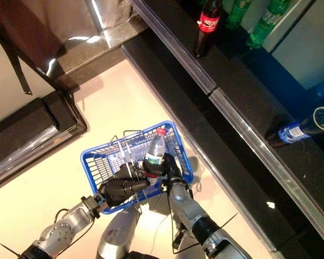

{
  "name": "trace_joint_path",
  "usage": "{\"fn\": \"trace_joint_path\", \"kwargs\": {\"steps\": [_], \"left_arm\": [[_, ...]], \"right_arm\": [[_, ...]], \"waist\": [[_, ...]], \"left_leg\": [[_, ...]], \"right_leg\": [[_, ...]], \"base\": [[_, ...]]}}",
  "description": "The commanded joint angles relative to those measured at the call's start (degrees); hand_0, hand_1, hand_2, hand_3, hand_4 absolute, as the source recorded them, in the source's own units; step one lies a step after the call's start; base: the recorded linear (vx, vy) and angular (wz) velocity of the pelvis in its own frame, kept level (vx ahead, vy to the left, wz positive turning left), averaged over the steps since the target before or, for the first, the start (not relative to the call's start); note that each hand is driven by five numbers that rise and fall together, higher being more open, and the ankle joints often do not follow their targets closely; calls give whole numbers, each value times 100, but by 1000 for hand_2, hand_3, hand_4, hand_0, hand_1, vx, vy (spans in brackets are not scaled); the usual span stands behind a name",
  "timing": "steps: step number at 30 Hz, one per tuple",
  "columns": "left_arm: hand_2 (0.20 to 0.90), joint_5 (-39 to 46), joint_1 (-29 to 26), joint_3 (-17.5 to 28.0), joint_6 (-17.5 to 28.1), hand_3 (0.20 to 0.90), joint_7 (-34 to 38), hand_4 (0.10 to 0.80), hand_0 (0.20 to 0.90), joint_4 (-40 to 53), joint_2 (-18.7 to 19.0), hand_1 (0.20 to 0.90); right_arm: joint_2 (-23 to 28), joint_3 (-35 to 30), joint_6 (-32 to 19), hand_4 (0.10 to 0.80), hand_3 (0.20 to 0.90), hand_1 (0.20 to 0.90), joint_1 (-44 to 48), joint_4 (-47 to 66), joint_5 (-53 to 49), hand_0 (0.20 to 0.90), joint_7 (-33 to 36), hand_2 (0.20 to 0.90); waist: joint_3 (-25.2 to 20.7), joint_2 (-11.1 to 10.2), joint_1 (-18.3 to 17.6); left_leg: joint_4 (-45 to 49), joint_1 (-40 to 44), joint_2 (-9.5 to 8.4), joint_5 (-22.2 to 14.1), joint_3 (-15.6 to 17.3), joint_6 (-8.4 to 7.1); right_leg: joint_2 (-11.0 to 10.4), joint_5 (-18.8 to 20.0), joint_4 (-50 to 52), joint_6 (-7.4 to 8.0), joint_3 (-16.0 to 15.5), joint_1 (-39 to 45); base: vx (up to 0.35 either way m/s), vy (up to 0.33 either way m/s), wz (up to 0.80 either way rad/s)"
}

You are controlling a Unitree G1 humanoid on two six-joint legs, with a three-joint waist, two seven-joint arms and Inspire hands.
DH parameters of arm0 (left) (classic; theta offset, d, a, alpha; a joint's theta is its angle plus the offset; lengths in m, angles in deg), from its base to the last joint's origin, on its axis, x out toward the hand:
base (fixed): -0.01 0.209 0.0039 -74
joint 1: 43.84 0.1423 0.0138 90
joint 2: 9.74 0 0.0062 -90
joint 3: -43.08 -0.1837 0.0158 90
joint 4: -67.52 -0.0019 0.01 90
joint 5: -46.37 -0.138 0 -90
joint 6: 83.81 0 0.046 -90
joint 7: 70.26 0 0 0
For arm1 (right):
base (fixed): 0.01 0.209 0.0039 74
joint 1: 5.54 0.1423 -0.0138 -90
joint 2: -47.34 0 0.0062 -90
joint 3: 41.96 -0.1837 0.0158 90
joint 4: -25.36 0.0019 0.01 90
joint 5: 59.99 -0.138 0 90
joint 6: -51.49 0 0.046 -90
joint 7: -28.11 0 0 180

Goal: Pick up the drink and place into the basket.

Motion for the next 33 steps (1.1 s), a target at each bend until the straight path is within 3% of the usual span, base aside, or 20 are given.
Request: {"fn": "trace_joint_path", "kwargs": {"steps": [1, 8, 15, 16, 18, 19, 33], "left_arm": [[300, 235, -603, -345, 577, 200, -1714, 100, 300, 2510, -572, 300], [300, 428, -801, -483, 577, 200, -1970, 100, 300, 2518, -477, 300], [300, 449, -958, -652, 556, 200, -2036, 100, 300, 2598, -267, 300], [300, 464, -968, -661, 558, 200, -2019, 100, 300, 2593, -263, 300], [300, 554, -1000, -674, 520, 200, -1952, 100, 300, 2592, -255, 300], [300, 601, -1000, -654, 477, 200, -1944, 100, 300, 2602, -241, 300], [300, 538, -885, -573, 295, 200, -1744, 100, 300, 2426, -286, 300]], "right_arm": [[-648, 179, -519, 100, 200, 300, 511, 274, -947, 300, -544, 300], [-998, 6, -378, 100, 200, 300, 741, -579, -2917, 300, -1712, 300], [-934, -244, -164, 100, 200, 300, 1137, -1357, -3321, 300, -2011, 300], [-933, -269, -135, 174, 274, 364, 1163, -1420, -3383, 364, -2023, 364], [-956, -398, -100, 690, 790, 806, 1252, -1700, -3581, 806, -2031, 806], [-957, -513, -78, 800, 900, 900, 1345, -1890, -3703, 900, -2066, 900], [-871, -987, -377, 800, 900, 900, 1466, -1925, -4429, 900, -2248, 900]], "waist": [[-819, 279, 16], [-788, 304, 143], [-753, 359, 174], [-752, 360, 175], [-744, 367, 200], [-735, 372, 221], [-652, 340, 168]], "left_leg": [[-79, -21, -162, 112, -369, 284], [-49, -66, -178, 123, -406, 305], [-50, -92, -198, 145, -407, 326], [-51, -94, -200, 145, -402, 328], [-31, -116, -214, 141, -392, 341], [-18, -133, -216, 137, -385, 347], [-45, -147, -172, 126, -241, 386]], "right_leg": [[50, 127, 648, -501, 31, -335], [17, 158, 667, -503, -52, -361], [-32, 212, 703, -483, -64, -435], [-37, 215, 703, -480, -64, -436], [-64, 225, 718, -464, -76, -451], [-83, 236, 735, -449, -91, -465], [-134, 320, 728, -393, -45, -536]], "base": [[9, -3, 3], [12, -5, 0], [32, 4, 3], [36, 0, 2], [34, -10, 3], [28, -22, 6], [7, -6, 3]]}}
